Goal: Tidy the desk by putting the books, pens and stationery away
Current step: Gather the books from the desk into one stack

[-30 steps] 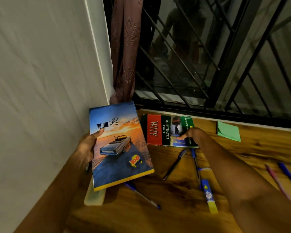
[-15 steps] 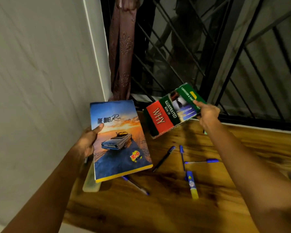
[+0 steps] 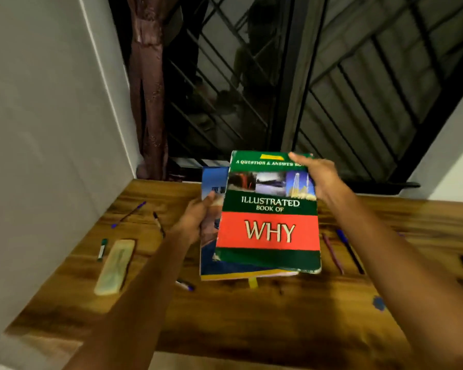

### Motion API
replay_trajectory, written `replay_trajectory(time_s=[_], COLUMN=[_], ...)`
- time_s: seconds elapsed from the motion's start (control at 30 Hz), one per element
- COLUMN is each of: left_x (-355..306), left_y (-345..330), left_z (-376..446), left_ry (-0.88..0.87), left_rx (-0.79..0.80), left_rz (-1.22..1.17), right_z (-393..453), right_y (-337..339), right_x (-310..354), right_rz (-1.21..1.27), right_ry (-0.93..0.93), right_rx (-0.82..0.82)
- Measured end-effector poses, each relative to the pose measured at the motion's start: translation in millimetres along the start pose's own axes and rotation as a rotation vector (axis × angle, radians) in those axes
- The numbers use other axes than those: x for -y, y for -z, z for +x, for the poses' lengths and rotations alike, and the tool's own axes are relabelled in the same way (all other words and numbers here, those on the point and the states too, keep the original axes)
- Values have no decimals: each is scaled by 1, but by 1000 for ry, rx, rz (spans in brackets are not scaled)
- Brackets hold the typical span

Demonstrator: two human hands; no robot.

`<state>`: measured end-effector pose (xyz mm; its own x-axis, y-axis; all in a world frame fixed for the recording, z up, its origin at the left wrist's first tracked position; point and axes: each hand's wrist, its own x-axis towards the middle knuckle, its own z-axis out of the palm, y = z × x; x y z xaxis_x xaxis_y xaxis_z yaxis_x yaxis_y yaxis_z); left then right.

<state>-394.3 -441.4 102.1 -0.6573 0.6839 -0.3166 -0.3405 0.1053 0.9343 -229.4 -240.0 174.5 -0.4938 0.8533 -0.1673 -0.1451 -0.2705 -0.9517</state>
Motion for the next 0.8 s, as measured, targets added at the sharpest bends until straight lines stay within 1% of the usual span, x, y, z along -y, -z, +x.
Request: replay_trajectory(time_s=[0.13,0.23,0.33,0.43,0.5,0.6,0.67,0.73,0.8], left_x=[12,24,33,43,48,57,65,77,92], left_y=[-54,-88,-119,-146,-162,-194,-216,-239,-259], left_z=[-25,-38,-54,-64,-68,-73,-78,-85,-93], left_ry=[20,74,75,35,13,-74,-136,-172,-202], left_rx=[83,165,234,282,321,357,381,414,460], left_rz=[-19,-31,-12,81,53,-12,-9,11,24], right_z=[-17,-28,-37,-44,-50,-68,-83,-96,-110], right_y=[54,91,114,139,156,189,214,245,270], right_x=[-14,-11,-5,1,3,3,-1,-3,-5], right_rz=[-53,-98,-120,-100,-110,-162,-134,-103,-80], right_ry=[-61,-58,-42,0,15,-25,-91,-108,-69], right_rx=[-96,-148,-184,-205,-178,-84,-22,-51,-119])
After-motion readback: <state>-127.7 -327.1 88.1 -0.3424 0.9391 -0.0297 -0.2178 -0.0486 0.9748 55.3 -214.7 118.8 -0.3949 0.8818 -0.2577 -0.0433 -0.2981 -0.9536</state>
